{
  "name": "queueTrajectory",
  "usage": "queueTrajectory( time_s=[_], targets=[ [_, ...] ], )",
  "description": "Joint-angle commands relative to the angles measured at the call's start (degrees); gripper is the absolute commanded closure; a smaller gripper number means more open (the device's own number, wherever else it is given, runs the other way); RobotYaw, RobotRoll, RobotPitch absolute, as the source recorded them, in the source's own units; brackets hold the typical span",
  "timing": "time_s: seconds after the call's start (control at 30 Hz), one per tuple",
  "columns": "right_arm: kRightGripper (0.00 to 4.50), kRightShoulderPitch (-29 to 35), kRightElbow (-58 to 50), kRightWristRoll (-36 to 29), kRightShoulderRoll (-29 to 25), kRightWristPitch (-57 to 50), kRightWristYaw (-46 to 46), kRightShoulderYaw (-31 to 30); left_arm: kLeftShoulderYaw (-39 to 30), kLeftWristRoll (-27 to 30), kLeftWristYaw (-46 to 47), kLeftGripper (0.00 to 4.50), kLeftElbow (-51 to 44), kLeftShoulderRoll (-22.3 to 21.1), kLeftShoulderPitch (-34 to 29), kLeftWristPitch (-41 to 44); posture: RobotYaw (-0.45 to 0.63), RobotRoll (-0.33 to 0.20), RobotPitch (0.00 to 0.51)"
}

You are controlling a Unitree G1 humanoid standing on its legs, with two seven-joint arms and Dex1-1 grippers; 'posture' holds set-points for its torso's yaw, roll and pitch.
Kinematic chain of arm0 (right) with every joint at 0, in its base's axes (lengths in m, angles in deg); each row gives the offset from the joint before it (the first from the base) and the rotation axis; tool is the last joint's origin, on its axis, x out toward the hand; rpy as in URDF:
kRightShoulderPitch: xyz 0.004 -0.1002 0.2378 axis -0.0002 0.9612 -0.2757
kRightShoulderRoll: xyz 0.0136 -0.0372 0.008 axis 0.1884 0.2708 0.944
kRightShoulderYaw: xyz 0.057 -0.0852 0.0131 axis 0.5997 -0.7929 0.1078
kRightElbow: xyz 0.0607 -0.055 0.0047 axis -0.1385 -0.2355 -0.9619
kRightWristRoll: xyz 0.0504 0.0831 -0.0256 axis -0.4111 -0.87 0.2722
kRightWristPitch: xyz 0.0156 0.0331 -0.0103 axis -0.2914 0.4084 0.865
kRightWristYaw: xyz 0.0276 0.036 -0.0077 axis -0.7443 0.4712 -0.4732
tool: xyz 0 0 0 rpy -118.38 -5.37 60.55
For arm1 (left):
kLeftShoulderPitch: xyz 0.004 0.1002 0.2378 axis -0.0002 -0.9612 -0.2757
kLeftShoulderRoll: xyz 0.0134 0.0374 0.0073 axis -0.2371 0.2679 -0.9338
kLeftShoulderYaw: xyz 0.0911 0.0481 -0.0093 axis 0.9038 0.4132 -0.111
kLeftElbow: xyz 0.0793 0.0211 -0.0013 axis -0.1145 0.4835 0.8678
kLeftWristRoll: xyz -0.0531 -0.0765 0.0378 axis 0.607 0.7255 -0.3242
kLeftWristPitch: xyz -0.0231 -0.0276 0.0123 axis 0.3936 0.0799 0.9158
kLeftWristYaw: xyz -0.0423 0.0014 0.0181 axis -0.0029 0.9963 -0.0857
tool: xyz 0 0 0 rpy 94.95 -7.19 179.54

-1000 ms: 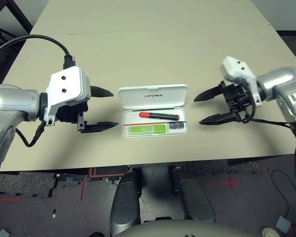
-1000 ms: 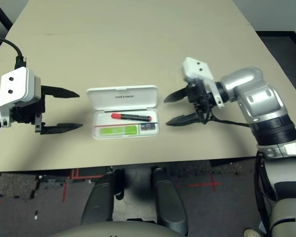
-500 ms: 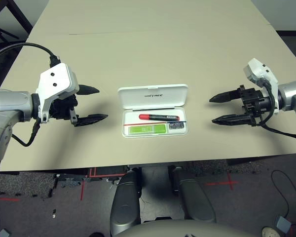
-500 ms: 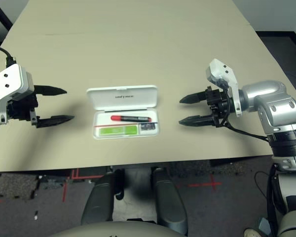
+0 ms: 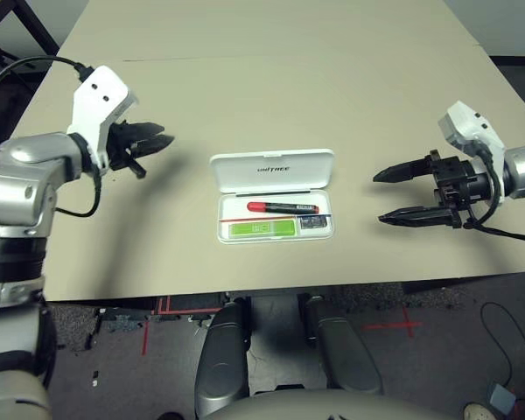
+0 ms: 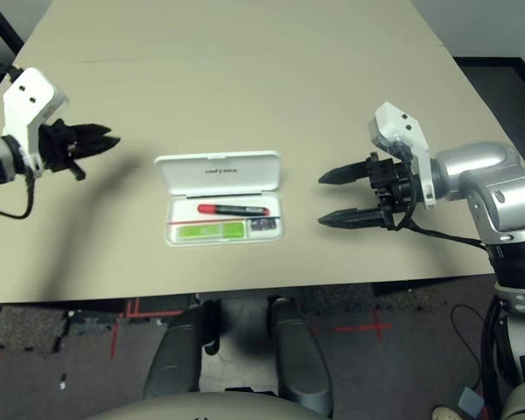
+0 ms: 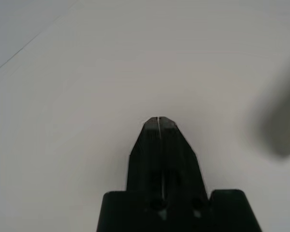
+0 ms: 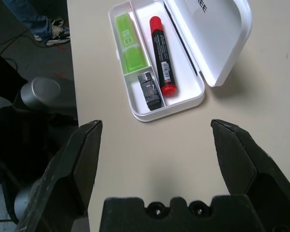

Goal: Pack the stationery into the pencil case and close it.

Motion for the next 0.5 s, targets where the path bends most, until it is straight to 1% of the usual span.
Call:
queueTrajectory(
  time_s=[0.03,0.07,0.33,0.5],
  targets=[
    [0.0,1.1,-1.1,-0.4,-0.7,0.0,-0.3,0.2,1.1,0.1,0.4,4.47,1.0,2.2,0.8,2.0,0.06,0.0,0.219],
    [0.0,1.0,-1.0,-0.4,-0.8,0.1,-0.3,0.2,1.2,0.1,0.4,4.47,0.9,2.7,0.9,2.3,0.03,0.0,0.218],
    [0.0,1.1,-1.1,-0.2,-0.8,0.3,-0.5,0.0,4.2,0.3,-1.4,4.47,-1.0,6.2,0.3,2.2,0.03,0.0,0.22],
    [0.0,1.3,-1.2,-0.2,-0.7,0.5,-0.7,0.0,5.2,0.5,-2.4,4.47,-2.6,7.3,-0.6,2.6,0.02,0.0,0.224]
  ],
)
